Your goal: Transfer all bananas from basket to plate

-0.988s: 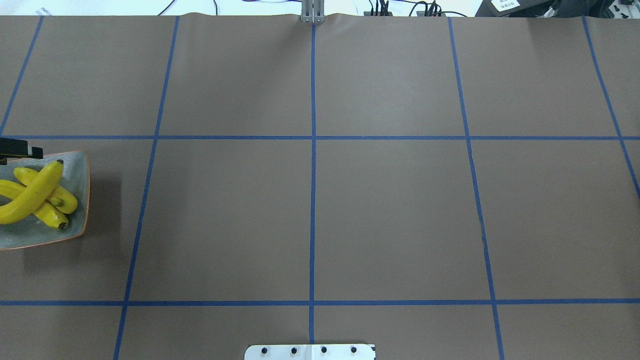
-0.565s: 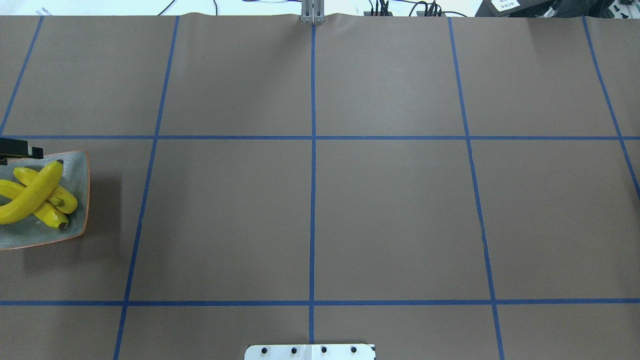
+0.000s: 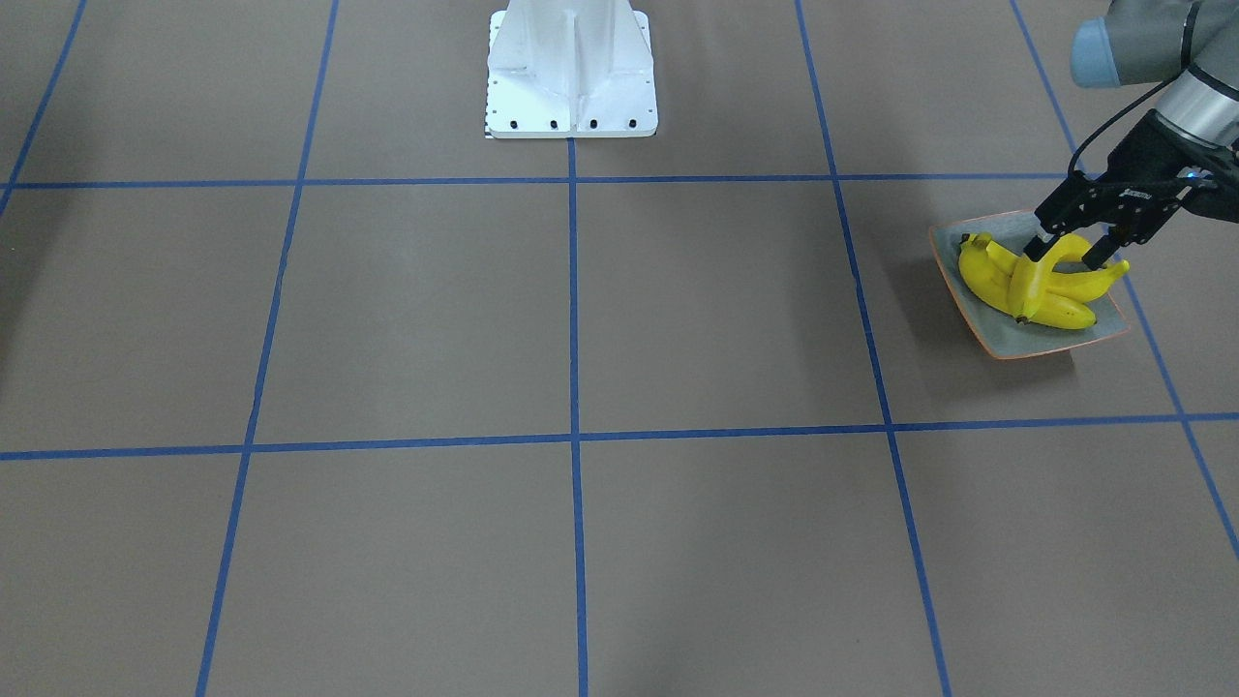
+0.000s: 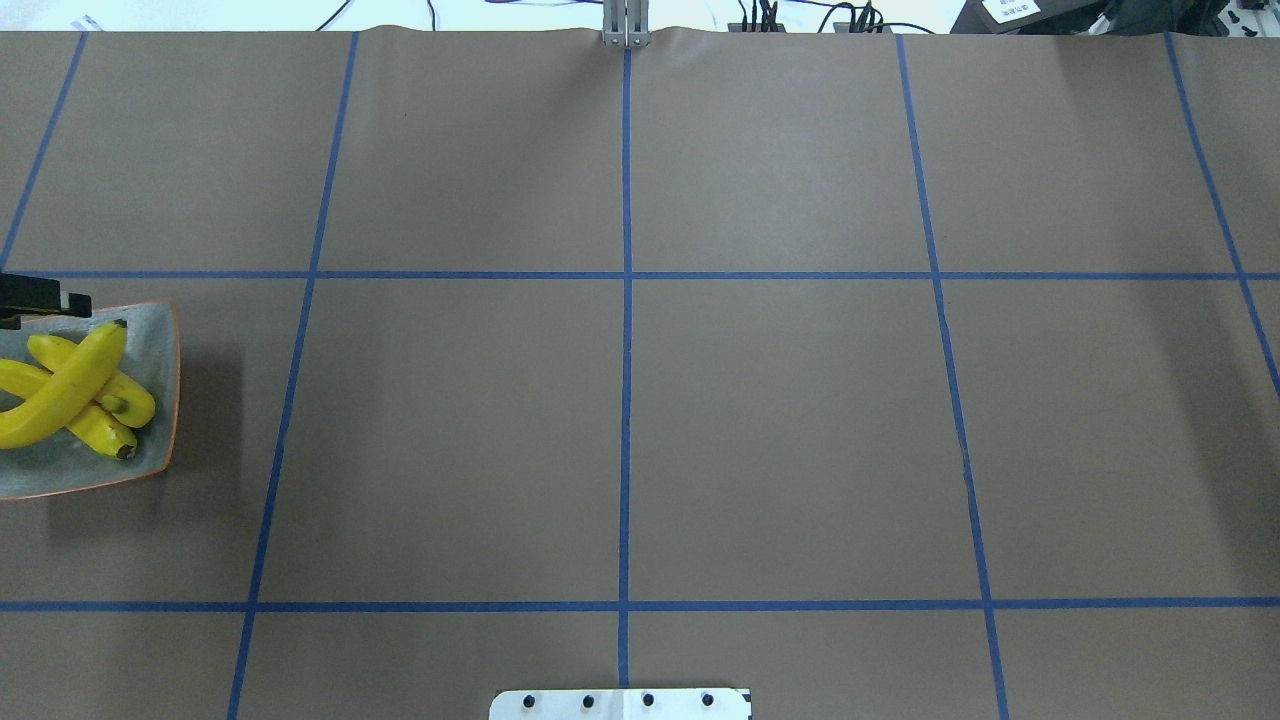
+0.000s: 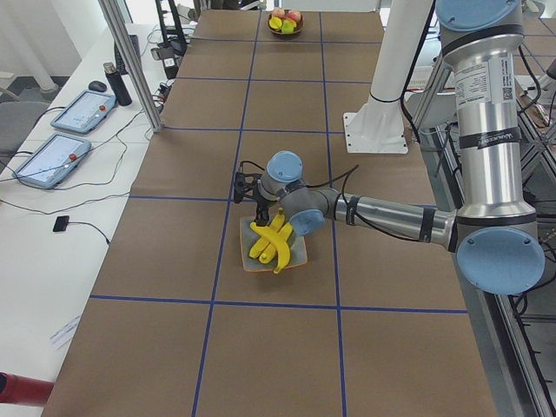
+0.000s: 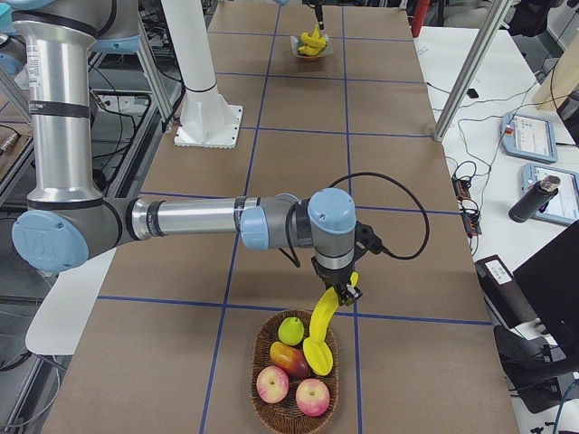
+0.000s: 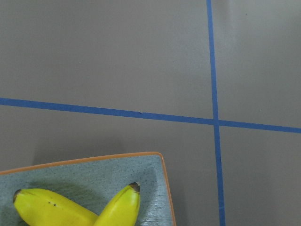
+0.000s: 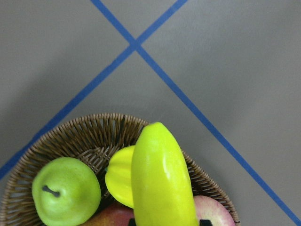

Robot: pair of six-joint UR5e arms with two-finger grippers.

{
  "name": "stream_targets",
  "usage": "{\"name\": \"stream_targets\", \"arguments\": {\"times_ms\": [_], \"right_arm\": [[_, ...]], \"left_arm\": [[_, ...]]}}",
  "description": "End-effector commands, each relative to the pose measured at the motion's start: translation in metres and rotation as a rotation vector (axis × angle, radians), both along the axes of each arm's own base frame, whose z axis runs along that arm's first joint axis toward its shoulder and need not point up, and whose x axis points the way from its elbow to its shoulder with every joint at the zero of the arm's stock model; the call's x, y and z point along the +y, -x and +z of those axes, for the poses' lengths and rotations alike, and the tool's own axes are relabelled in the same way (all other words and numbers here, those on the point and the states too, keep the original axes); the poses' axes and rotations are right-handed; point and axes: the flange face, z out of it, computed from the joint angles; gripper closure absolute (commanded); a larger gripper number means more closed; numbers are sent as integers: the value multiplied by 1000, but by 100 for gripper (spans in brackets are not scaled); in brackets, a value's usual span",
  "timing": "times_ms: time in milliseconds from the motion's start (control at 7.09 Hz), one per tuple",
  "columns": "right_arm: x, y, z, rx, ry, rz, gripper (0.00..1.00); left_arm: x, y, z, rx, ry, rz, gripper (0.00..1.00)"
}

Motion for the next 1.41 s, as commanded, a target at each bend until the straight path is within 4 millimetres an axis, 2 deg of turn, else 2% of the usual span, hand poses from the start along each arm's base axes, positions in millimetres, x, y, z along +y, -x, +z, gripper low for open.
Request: {"name": "stream_targets", "arguments": {"times_ms": [0,141,282,423,706,847,988,1129,1270], "right_arm": [[-29,26,-84,-135,77,143,100],[-34,53,-111,-188,112,160,100],[-36,76,-142,-230,155,202,100],[-30,86,-168,-274,202,254,100],[-19,111,-218,-366,338,369,100],[-27,134,-256,-408,400,415,100],[-26,162,-284,-434,459,439,100],[-29,185,-316,-469,528,476,100],[-30,216,-353,-502,620,530,100]], "left_arm": [[-2,-2,-7,9,-9,1,0],[-4,-4,-16,24,-18,6,0],[-10,-8,-47,67,-56,8,0],[-18,-12,-98,119,-144,7,0],[-33,-29,-186,211,-308,25,0],[-38,-61,-238,279,-386,71,0],[-38,-87,-277,374,-304,73,0],[-35,-101,-304,420,-299,77,0],[-31,-110,-310,441,-270,78,0]]}}
